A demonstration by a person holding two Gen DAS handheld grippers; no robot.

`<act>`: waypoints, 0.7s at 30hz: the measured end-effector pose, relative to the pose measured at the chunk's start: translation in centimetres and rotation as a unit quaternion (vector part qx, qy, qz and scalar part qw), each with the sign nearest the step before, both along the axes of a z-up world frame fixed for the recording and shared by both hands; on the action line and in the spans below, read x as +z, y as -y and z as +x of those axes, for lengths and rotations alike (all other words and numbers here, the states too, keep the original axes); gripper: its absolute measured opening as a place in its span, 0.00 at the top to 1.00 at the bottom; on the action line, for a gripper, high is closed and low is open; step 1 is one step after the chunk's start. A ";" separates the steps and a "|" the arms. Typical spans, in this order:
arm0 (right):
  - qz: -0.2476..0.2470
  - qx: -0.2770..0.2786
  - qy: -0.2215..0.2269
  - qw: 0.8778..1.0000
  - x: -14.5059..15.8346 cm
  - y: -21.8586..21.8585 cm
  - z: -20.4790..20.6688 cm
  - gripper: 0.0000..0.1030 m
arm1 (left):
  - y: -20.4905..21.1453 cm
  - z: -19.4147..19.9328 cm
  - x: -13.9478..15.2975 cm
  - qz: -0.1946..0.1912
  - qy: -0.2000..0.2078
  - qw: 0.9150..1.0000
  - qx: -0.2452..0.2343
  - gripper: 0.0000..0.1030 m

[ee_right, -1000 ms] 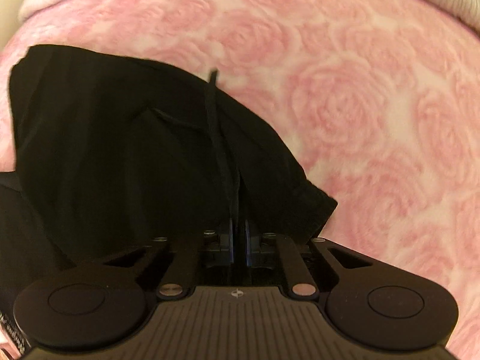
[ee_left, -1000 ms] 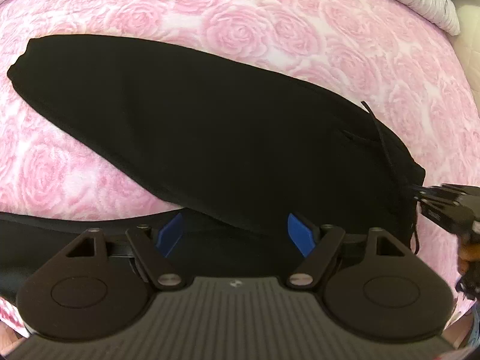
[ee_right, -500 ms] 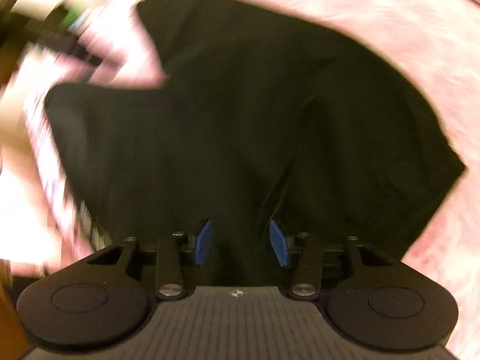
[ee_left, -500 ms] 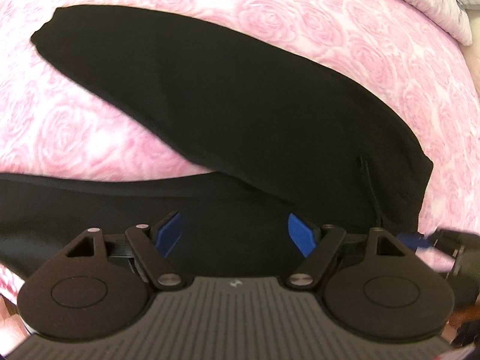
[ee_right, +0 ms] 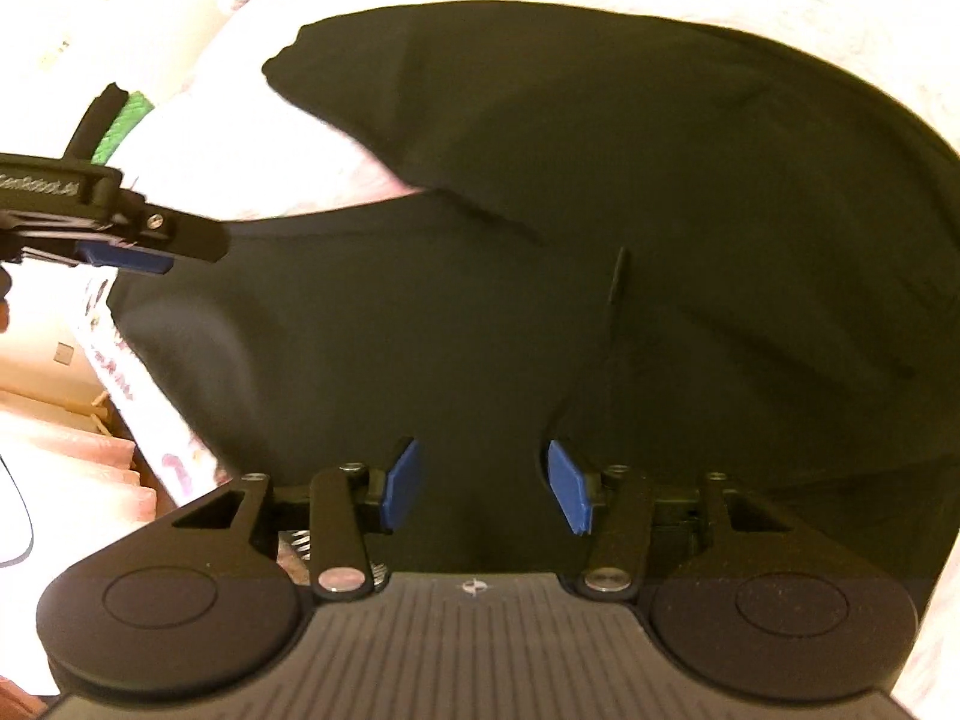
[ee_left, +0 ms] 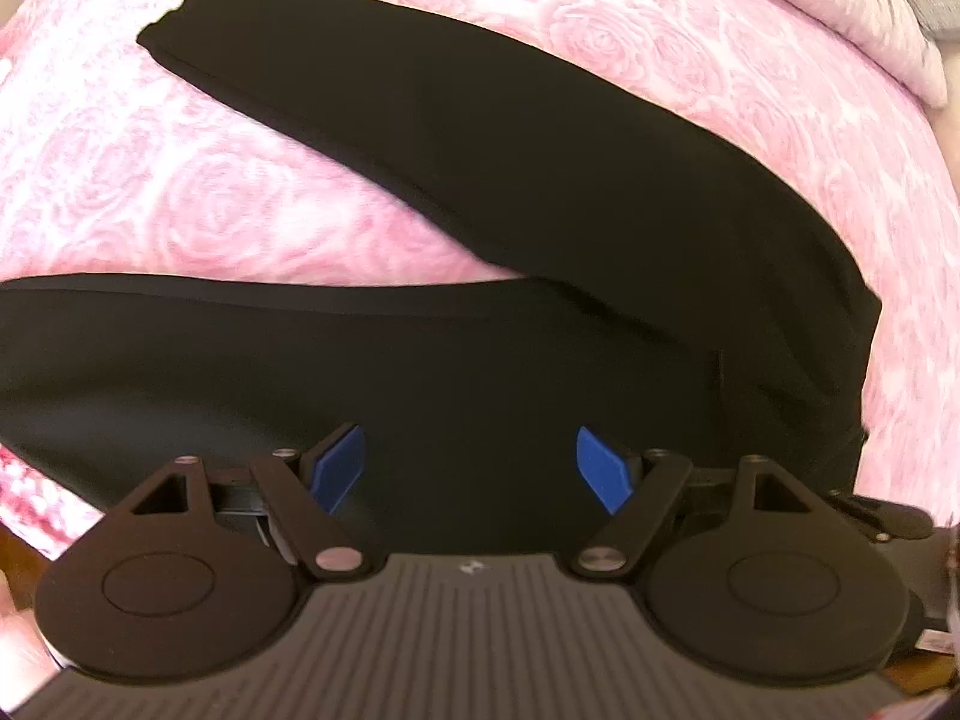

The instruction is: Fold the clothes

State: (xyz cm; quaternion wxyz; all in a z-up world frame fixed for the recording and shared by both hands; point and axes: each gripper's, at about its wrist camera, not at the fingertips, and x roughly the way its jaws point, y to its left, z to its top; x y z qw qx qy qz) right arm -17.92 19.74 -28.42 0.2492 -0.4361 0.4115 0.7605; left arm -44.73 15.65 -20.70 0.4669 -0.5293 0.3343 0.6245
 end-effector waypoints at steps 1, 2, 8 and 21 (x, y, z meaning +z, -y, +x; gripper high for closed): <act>0.006 -0.003 0.002 1.000 0.6 0.8 -0.1 0.49 | 0.7 -0.3 0.4 0.003 -0.001 1.000 -0.004 0.27; 0.011 -0.006 0.004 1.000 1.3 1.7 -0.2 0.49 | 1.5 -0.5 0.8 0.007 -0.001 1.000 -0.007 0.27; 0.054 -0.042 0.039 0.997 5.6 7.0 -0.9 0.37 | 7.0 -2.5 4.1 0.034 -0.001 0.999 -0.032 0.26; 0.075 -0.223 0.123 0.964 15.0 16.7 -0.3 0.14 | 18.4 -6.6 10.6 0.071 -0.036 0.996 -0.041 0.23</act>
